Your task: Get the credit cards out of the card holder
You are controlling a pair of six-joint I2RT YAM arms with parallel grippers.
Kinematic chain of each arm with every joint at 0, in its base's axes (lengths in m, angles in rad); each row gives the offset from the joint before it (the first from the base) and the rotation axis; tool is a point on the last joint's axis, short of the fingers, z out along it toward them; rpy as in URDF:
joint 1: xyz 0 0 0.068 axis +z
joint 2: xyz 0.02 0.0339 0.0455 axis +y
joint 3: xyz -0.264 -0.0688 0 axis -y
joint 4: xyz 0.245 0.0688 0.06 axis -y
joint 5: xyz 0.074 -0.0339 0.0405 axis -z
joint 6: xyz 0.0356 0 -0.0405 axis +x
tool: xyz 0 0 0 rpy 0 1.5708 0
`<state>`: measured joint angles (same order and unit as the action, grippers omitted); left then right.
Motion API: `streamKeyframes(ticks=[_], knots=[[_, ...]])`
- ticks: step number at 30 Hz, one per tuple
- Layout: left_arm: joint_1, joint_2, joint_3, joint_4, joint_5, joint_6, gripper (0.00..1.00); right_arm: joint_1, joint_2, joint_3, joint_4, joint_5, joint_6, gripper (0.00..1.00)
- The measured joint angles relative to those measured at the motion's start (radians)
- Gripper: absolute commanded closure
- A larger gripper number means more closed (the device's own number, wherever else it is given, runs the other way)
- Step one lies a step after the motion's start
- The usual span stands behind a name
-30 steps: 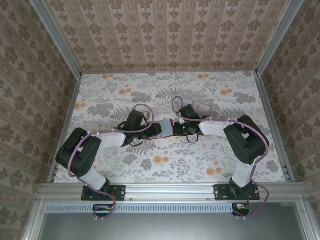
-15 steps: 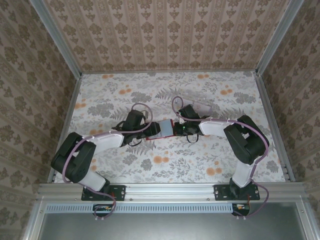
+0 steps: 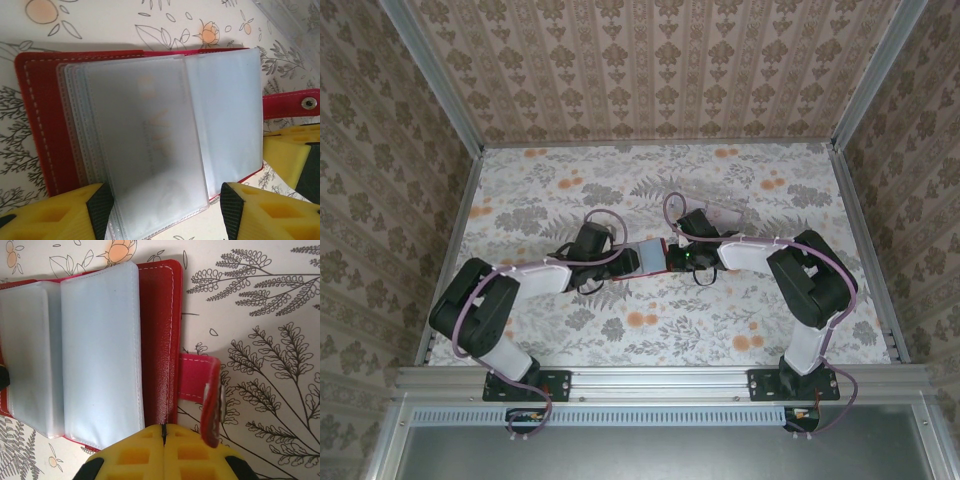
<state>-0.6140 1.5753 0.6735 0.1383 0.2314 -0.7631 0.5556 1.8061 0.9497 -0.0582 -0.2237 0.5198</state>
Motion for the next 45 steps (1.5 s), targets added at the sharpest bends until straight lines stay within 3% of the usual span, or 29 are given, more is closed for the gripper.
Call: streamKeyframes(ticks=[15, 17, 20, 23, 32, 39, 42, 45], knots=[[-0.008, 0.046, 0.013, 0.079, 0.064, -0.008, 0.33, 0.000, 0.003, 0.005, -0.004, 0.000, 0.000, 1.00], [-0.008, 0.047, 0.013, 0.085, 0.072, -0.011, 0.27, 0.000, 0.003, 0.005, -0.004, 0.000, 0.000, 1.00], [-0.010, 0.046, 0.020, 0.101, 0.084, -0.018, 0.06, 0.000, 0.003, 0.005, -0.003, 0.000, 0.000, 1.00], [-0.016, 0.046, 0.028, 0.111, 0.089, -0.015, 0.00, 0.000, 0.003, 0.005, -0.003, 0.000, 0.000, 1.00], [-0.016, 0.046, 0.029, 0.117, 0.095, -0.014, 0.00, 0.000, 0.003, 0.005, -0.003, 0.000, 0.000, 1.00], [-0.014, -0.003, 0.028, 0.060, 0.079, 0.004, 0.03, 0.005, -0.051, -0.016, -0.006, 0.034, 0.000, 0.88], [-0.007, -0.048, 0.028, 0.035, 0.072, 0.018, 0.12, 0.006, -0.120, -0.031, -0.004, 0.038, 0.000, 0.88], [0.012, -0.066, 0.027, 0.025, 0.068, 0.037, 0.32, 0.006, -0.159, -0.029, 0.024, 0.031, 0.008, 0.88]])
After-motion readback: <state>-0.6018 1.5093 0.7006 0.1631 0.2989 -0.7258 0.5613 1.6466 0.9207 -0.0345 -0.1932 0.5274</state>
